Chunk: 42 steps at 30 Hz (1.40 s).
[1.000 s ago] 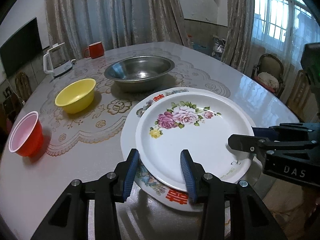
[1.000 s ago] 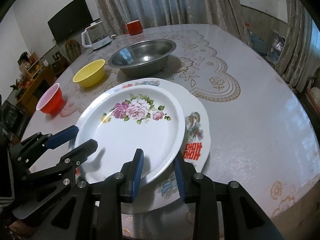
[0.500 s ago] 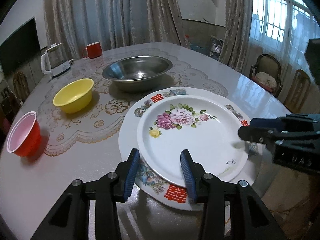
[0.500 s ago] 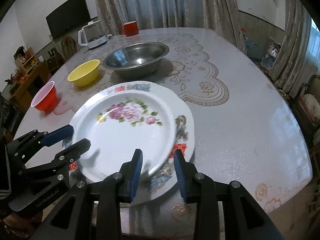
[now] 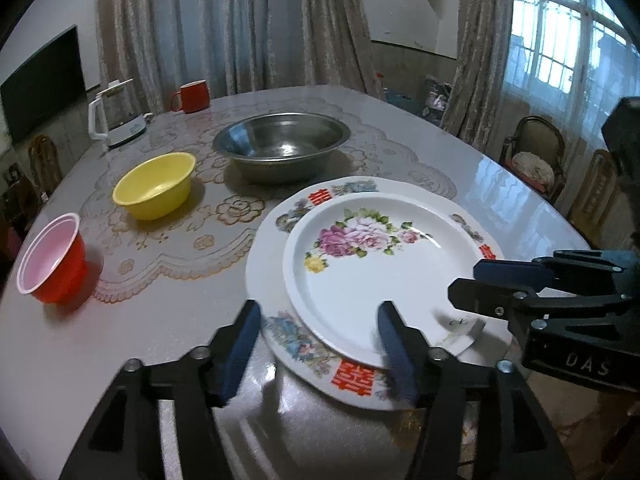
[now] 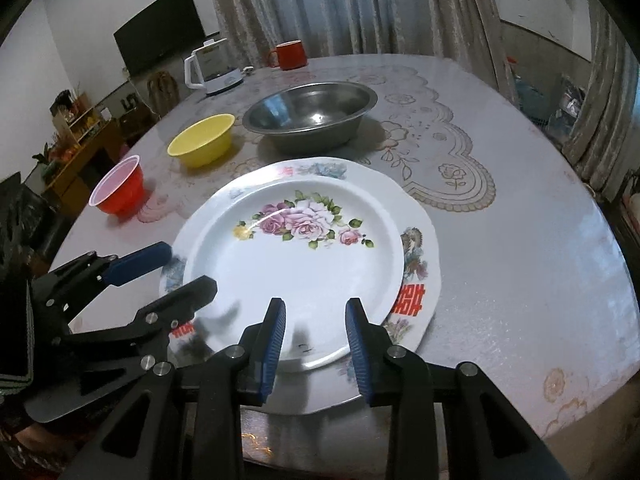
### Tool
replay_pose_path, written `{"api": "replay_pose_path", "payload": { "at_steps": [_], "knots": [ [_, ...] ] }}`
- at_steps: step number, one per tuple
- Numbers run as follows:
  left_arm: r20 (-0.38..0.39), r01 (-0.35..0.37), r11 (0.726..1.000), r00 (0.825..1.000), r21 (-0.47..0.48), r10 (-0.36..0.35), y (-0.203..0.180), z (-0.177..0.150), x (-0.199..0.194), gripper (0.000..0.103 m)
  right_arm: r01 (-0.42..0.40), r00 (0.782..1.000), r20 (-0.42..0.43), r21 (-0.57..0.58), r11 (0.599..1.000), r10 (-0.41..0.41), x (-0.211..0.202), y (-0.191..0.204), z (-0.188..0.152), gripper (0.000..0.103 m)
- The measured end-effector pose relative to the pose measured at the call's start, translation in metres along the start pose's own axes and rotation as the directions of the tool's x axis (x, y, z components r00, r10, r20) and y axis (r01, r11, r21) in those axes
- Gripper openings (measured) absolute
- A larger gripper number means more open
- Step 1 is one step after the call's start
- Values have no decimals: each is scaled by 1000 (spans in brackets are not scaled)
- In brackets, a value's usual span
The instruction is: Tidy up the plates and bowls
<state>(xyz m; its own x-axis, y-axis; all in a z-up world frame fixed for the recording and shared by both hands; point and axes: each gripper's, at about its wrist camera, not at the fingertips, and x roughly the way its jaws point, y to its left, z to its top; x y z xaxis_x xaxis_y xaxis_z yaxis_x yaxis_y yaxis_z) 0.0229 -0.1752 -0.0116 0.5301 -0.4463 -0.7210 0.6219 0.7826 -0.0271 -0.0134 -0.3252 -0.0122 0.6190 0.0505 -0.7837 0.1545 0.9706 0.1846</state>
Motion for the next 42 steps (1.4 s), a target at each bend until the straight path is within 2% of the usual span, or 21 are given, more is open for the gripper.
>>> {"api": "replay_pose_path", "payload": {
  "at_steps": [6,17,21,26,32,36,38,42],
  "knots": [
    [-7,2,998,1000,-56,-3,13,-2,-3,66,-10,1000,-4,16,1000,10,0,2,-1,31],
    [4,-17,996,1000,-91,18,27,-5,-15,80,-6,999,-31,34,999,7,1,7,0,31],
    [-10,-23,993,1000,-115,22,39,-3,-16,81,-4,1000,-26,38,999,5,-2,10,6,31],
    [-16,-29,987,1000,-156,27,59,4,-15,86,-17,1000,9,48,999,17,-4,11,27,35],
    [-30,-40,976,999,-214,35,84,24,2,90,4,1000,25,73,997,-6,7,-3,57,40],
    [-44,-51,970,998,-236,42,97,45,19,91,29,999,39,91,995,-33,22,-22,83,44],
    [-46,-57,970,998,-235,48,100,54,25,91,28,998,46,99,995,-33,30,-34,97,50],
    [-51,-59,970,998,-238,48,108,77,46,92,19,999,38,129,991,-24,49,-57,127,51]
  ]
}}
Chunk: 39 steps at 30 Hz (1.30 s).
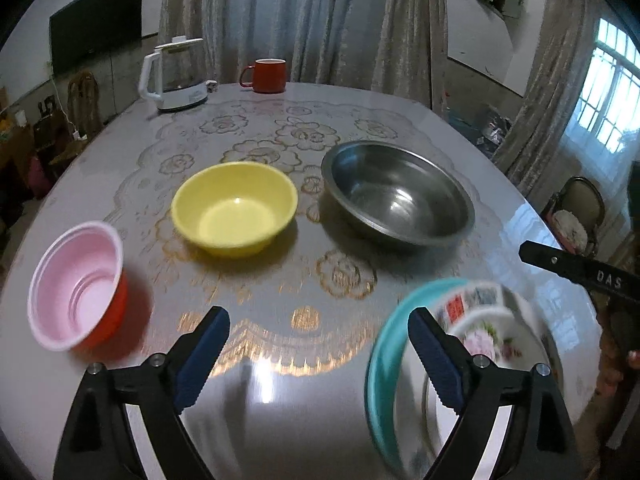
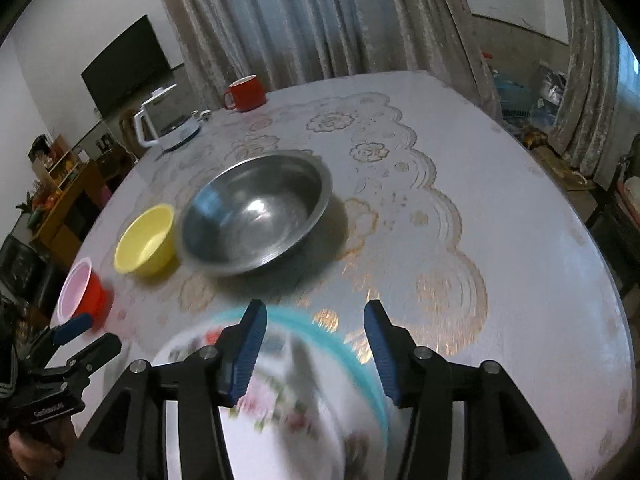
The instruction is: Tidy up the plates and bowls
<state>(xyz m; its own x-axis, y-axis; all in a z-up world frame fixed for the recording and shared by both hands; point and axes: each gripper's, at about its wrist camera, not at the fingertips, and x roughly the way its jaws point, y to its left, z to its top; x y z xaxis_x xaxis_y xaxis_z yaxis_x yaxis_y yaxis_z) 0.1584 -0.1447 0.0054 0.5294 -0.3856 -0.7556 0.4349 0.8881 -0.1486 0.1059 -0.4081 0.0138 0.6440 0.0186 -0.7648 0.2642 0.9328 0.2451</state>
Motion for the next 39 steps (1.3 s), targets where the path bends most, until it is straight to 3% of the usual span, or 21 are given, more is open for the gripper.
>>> {"api": "replay_pose_path", "payload": {
  "at_steps": [2,12,22,33,35,39],
  "knots": [
    [-8,-5,1000,1000,-9,5,1,10,9,92,-41,999,-12,27,999,41,10,-8,16,51],
    [-65,58,992,996,-113,-66,7,45,56,92,-72,995,-57,99,992,78,66,-23,78,57],
    [-47,104,991,993,-88,-108,-6,67,72,92,-66,994,-89,55,996,70,102,-11,94,57],
    [-51,104,994,993,-41,-106,-17,71,84,87,-76,990,-121,-2,997,75,118,-1,90,31],
    [-53,106,994,993,-30,-108,-19,69,86,82,-69,990,-125,-1,998,68,120,-2,89,24],
    [-80,119,993,990,-18,-120,-23,67,92,69,-77,986,-144,16,997,78,125,-6,86,21]
  ]
}}
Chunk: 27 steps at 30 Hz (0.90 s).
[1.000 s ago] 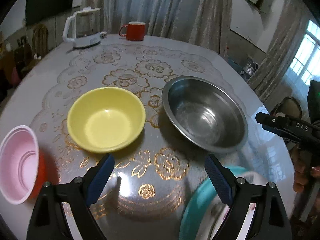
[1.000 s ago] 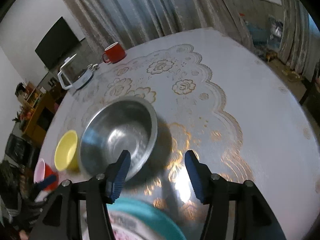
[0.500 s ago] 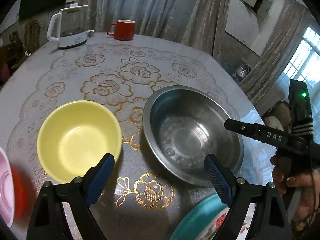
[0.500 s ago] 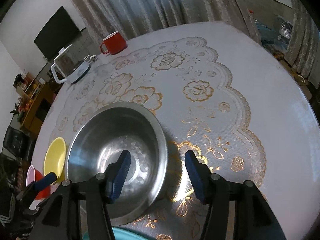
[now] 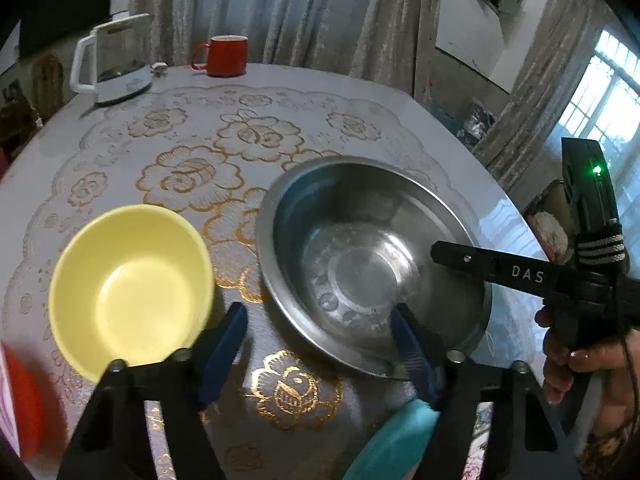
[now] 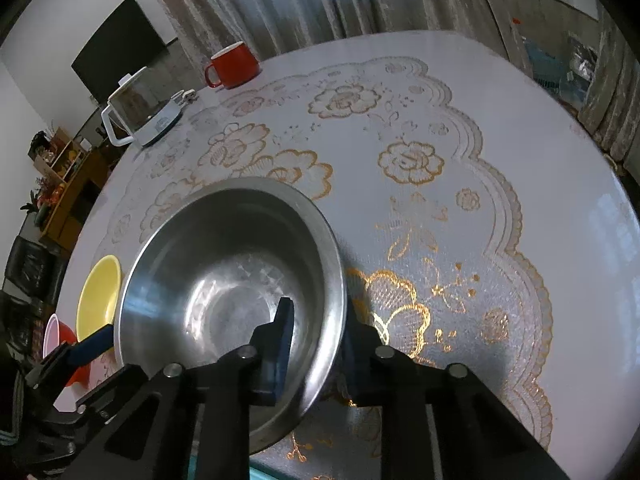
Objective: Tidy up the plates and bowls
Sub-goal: 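Move both grippers to the steel bowl rim and close them on it, then lift the steel bowl with both grippers and carry it across the table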
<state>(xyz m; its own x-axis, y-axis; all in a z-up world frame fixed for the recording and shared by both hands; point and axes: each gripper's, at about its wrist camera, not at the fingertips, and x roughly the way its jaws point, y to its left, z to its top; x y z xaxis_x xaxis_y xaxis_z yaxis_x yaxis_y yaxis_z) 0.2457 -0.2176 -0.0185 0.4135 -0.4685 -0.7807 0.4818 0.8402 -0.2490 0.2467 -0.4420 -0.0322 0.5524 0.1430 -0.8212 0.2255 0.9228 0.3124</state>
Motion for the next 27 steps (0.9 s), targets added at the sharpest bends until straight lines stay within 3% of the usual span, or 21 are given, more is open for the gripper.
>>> {"api": "replay_pose_path", "payload": {
  "at_steps": [3,6,12,19,27],
  "knots": [
    [-5,9,1000,1000,-1,-9,-2,0,4,59,-4,1000,-12,-7,1000,4,4,2,-3,21],
    [-23,13,1000,1000,13,-12,-5,1,10,40,-4,1000,-13,-16,1000,4,7,4,-5,20],
    [4,-7,999,1000,35,7,-7,0,11,40,5,1000,-15,-31,999,-5,7,5,-8,19],
    [42,-55,994,998,91,51,-15,-4,4,40,105,994,9,-134,985,-105,4,20,-15,20],
    [118,-72,990,991,120,58,-25,-8,-27,40,150,988,70,-181,972,-139,-21,30,-23,22]
  ]
}}
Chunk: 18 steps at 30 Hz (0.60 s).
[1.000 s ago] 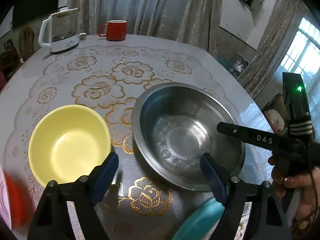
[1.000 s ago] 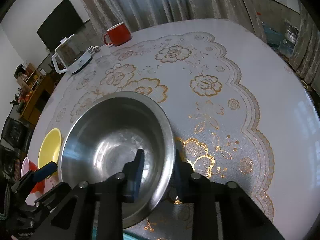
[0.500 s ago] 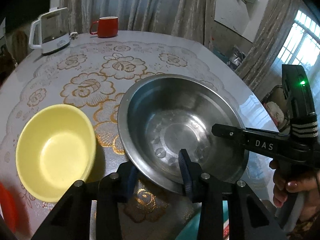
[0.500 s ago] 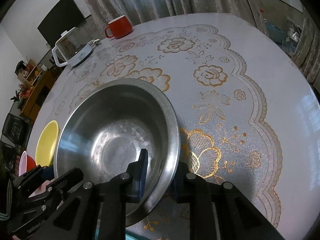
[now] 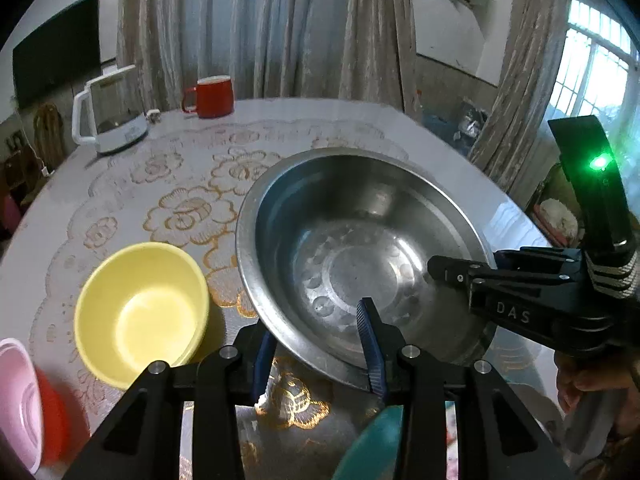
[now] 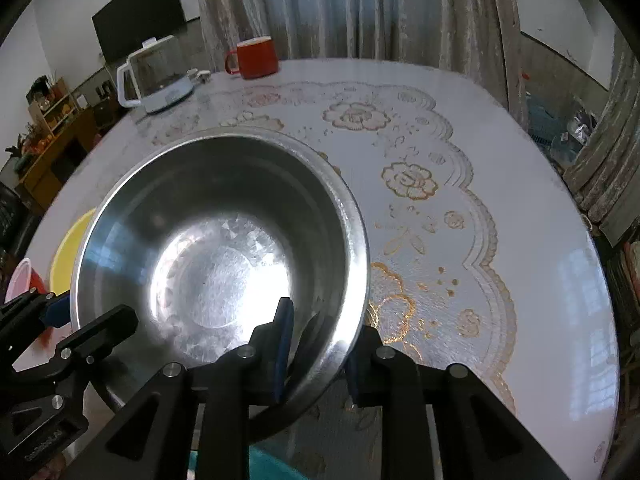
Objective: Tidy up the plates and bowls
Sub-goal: 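Lift the steel bowl with both grippers and carry it across the table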
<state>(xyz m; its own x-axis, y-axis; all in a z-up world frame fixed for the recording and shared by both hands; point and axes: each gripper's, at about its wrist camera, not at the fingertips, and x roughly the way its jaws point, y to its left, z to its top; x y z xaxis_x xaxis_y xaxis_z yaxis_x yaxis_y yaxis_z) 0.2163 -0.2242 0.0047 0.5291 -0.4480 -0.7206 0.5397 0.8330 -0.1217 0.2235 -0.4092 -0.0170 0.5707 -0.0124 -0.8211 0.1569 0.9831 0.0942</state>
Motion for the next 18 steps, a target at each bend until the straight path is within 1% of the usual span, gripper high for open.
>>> {"api": "replay_pose_path", "payload": {
  "at_steps": [6,13,18],
  "knots": [
    [42,10,1000,999,-18,-9,-1,-7,-29,40,-21,999,33,15,1000,20,-27,4,-8,22],
    [71,-9,1000,997,-26,11,1,-33,-62,40,-46,997,55,2,999,46,-59,23,-31,22],
    [96,-4,998,995,-61,10,9,-50,-88,40,-81,993,83,-10,997,82,-85,42,-50,22]
  ]
}}
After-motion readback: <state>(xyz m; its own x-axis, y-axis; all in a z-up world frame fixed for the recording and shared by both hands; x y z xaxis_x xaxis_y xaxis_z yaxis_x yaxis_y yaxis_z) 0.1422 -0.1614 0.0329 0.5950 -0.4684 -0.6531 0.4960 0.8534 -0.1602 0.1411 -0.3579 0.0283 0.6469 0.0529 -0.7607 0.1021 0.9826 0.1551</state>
